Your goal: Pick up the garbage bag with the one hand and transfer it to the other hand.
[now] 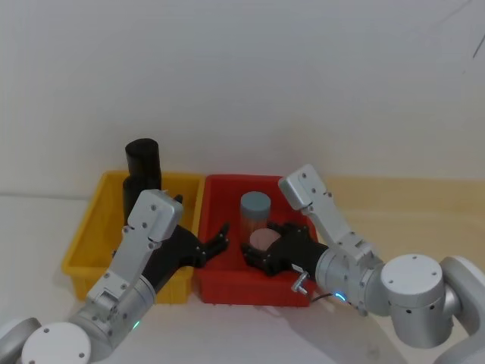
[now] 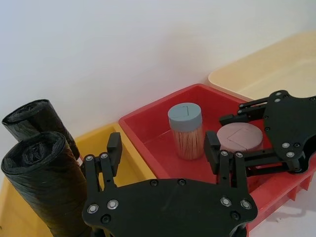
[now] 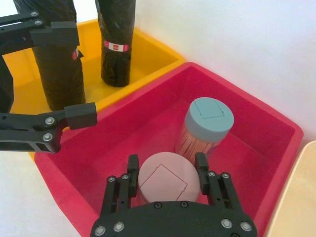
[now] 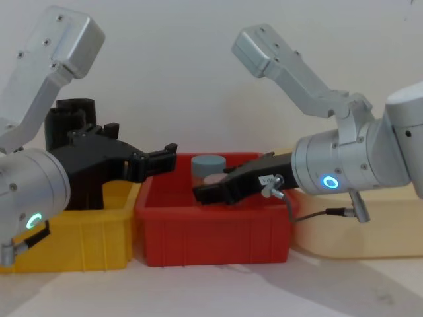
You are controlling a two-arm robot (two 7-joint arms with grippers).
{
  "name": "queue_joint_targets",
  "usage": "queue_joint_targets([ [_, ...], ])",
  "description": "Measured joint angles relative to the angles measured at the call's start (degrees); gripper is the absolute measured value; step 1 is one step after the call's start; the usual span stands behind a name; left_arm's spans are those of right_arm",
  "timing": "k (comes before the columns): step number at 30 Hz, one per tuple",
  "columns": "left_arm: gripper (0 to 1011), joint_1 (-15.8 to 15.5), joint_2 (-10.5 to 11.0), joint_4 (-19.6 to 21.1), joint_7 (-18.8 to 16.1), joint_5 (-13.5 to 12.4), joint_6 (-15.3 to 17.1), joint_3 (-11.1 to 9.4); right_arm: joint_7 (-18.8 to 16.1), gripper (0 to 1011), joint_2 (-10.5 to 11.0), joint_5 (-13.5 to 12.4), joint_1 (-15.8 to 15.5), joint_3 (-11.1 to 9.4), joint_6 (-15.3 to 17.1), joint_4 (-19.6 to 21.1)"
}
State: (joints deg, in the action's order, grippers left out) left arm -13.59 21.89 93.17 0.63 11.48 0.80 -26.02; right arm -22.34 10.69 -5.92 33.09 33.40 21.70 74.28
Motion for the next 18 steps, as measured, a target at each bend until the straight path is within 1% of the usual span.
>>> queue_joint_targets([
  [8, 1000, 0.0, 0.0, 0.0, 0.0, 0.0, 0.0, 0.0, 0.19, 672, -0.04, 0.06, -0.17, -0.46, -0.64, 0.21],
  [18, 1000, 0.0, 0.0, 0.0, 0.0, 0.0, 0.0, 0.0, 1.63, 671, 0.31, -0.54, -1.13, -3.41, -3.88, 3.41],
])
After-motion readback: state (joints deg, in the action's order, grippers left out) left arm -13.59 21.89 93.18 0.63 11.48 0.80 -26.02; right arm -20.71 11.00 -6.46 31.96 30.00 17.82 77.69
